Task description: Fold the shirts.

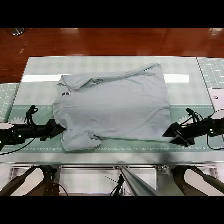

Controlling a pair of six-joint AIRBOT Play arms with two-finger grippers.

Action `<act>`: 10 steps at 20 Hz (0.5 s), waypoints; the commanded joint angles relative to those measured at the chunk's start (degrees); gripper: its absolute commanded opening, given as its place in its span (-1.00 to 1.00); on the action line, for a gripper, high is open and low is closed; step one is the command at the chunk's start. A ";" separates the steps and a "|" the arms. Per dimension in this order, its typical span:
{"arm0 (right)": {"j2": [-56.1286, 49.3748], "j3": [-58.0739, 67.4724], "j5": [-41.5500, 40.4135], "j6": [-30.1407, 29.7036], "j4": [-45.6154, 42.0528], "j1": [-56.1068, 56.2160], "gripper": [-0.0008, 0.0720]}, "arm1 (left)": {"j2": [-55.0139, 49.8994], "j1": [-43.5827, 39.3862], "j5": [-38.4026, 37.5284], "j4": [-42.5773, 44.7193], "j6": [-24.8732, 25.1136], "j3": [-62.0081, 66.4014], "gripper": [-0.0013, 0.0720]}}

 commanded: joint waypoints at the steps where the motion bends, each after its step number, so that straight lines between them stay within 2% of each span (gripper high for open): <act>1: -1.01 -0.13 -8.00 -0.66 5.77 2.99 0.73 | -0.02 -0.11 -0.07 0.00 0.00 0.00 -0.91; 2: -1.01 -0.13 -9.84 -0.66 6.69 4.74 0.72 | -0.02 -0.26 -0.07 0.00 0.00 0.00 -0.91; 3: -1.01 -0.13 -11.61 -0.66 7.34 6.51 0.37 | -0.04 -0.59 -0.07 0.00 0.00 0.00 -0.91; 4: -1.01 0.02 -12.44 -1.79 8.50 8.24 -0.60 | -0.02 -1.09 -0.07 0.00 0.00 0.00 -0.91; 5: -0.98 0.96 -12.15 -5.51 9.97 9.86 -0.92 | -0.02 -1.55 -0.35 0.00 0.00 0.02 -0.91; 8: -0.46 10.60 -6.14 -5.97 10.25 11.47 -0.92 | 0.70 -1.64 -2.84 -2.36 0.00 2.64 -0.91; 10: 0.85 22.58 -2.91 -3.96 9.20 11.41 -0.92 | 3.06 -1.66 -5.95 -11.23 0.04 9.77 -0.91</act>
